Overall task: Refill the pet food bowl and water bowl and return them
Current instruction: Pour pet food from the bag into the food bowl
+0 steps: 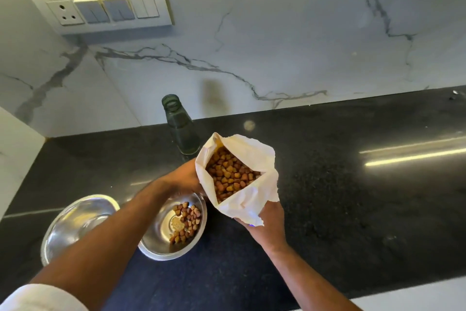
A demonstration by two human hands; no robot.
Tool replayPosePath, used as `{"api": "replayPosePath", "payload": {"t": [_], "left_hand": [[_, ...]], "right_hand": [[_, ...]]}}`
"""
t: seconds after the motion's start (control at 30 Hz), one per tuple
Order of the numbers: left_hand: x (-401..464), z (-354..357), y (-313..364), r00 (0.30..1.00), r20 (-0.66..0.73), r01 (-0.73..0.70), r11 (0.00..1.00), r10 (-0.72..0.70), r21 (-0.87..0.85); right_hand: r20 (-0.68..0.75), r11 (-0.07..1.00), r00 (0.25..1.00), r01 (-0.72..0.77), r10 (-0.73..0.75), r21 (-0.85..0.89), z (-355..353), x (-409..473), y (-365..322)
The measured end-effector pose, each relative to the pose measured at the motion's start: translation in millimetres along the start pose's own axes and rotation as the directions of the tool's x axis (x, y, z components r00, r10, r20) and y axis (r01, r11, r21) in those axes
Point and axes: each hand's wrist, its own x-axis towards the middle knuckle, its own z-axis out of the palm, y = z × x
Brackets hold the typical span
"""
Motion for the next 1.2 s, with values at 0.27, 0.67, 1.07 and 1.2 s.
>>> {"api": "replayPosePath", "payload": {"t": [0.27,0.67,1.07,1.2], "left_hand": [[-35,12,-11,0.985,-0.121,-0.137,0.985,0.125,-0.102],[-131,51,-44,0.932,-0.335,-0.278,0.872,0.142,-0.403],[-147,103,-69,0.964,-0.261,-0.229,0.644,0.048,-0.730],[-142,116,-75,0.973,-0.232,-0.199,0.570,0.014,-0.798]], "right_hand": [[0.072,0.985,0.985,0.163,-0.159,-0.049,-52,-13,-47],[0.296,0.914,0.953,0.171,-0.059,-0.367,-94,-51,-148],[0.445,0.696,0.893,0.275,0.072,-0.664,-87,-57,-187],[0.484,0.628,0.869,0.324,0.098,-0.708,-81,-51,-191]]}}
